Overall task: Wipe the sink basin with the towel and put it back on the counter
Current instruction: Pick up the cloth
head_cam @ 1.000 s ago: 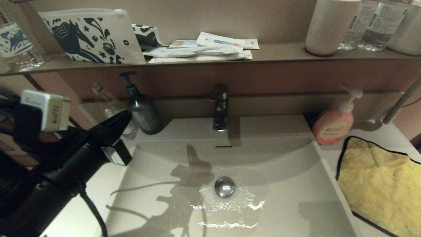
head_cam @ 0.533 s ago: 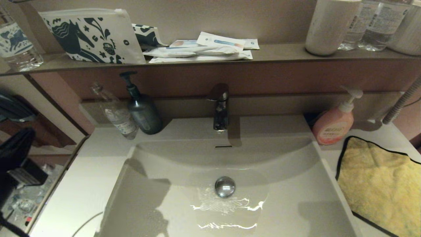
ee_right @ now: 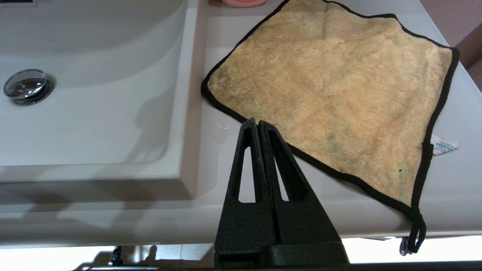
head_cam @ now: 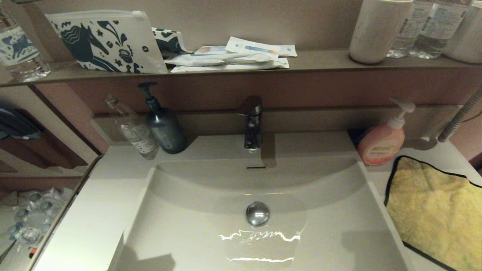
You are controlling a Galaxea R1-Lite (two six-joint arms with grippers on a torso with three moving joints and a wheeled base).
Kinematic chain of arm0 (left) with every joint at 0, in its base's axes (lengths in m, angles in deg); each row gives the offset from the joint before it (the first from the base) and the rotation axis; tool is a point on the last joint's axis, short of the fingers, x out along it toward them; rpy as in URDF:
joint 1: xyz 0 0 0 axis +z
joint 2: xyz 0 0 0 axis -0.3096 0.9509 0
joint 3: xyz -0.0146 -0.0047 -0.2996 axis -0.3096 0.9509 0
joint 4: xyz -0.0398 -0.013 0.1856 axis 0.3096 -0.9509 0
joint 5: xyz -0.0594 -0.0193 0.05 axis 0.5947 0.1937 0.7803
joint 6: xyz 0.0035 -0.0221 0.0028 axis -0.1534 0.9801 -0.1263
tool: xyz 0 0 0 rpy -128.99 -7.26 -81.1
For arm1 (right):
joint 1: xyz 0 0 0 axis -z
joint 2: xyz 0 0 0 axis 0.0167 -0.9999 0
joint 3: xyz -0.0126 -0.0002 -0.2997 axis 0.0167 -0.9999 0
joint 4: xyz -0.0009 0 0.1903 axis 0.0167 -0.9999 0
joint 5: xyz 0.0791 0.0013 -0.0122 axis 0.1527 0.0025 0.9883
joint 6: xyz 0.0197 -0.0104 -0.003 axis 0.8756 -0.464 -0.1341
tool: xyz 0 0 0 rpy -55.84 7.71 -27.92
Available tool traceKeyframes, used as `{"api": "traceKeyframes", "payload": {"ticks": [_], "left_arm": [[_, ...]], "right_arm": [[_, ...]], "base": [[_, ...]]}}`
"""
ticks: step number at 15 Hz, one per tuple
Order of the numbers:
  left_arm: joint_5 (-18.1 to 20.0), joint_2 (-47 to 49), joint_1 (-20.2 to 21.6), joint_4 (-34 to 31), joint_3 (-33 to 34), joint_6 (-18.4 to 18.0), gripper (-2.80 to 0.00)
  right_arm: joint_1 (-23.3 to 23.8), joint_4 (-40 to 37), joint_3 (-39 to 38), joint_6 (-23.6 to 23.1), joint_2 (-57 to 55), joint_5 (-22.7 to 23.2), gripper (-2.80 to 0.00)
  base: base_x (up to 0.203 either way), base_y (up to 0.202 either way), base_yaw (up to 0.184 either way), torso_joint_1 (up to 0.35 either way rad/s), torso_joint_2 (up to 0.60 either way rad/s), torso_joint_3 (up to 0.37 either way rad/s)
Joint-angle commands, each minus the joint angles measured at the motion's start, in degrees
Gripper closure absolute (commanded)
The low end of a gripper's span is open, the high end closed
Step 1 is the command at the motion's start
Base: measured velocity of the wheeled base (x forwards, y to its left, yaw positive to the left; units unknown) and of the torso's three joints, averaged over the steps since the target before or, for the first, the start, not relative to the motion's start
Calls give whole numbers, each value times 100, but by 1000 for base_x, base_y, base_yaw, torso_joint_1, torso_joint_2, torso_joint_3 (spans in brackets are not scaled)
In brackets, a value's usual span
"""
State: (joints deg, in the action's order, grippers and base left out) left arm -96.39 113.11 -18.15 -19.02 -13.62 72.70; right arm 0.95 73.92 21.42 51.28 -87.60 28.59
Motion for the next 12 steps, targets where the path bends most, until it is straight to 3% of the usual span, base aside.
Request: {"api": "traceKeyframes", "payload": {"ticks": [1, 3, 6, 8, 10, 12], "left_arm": [[22, -1050, 35, -623, -58, -9, 0], [143, -1554, 44, -1488, -30, 67, 0], [1007, -1885, 25, -2580, 106, 817, 0], [1201, -1946, 20, -2795, 152, 1117, 0], [1328, -2249, 22, -2922, 256, 1122, 0], [1499, -2603, 29, -3523, 279, 1101, 0]], "right_arm": [[0, 0, 0, -2, 0, 0, 0], [0, 0, 0, -2, 0, 0, 0], [0, 0, 0, -2, 0, 0, 0], [0, 0, 0, -2, 0, 0, 0], [0, 0, 0, -2, 0, 0, 0], [0, 0, 0, -2, 0, 0, 0]], "base": [[0, 0, 0, 0, 0, 0], [0, 0, 0, 0, 0, 0], [0, 0, 0, 0, 0, 0], [0, 0, 0, 0, 0, 0], [0, 0, 0, 0, 0, 0], [0, 0, 0, 0, 0, 0]]}}
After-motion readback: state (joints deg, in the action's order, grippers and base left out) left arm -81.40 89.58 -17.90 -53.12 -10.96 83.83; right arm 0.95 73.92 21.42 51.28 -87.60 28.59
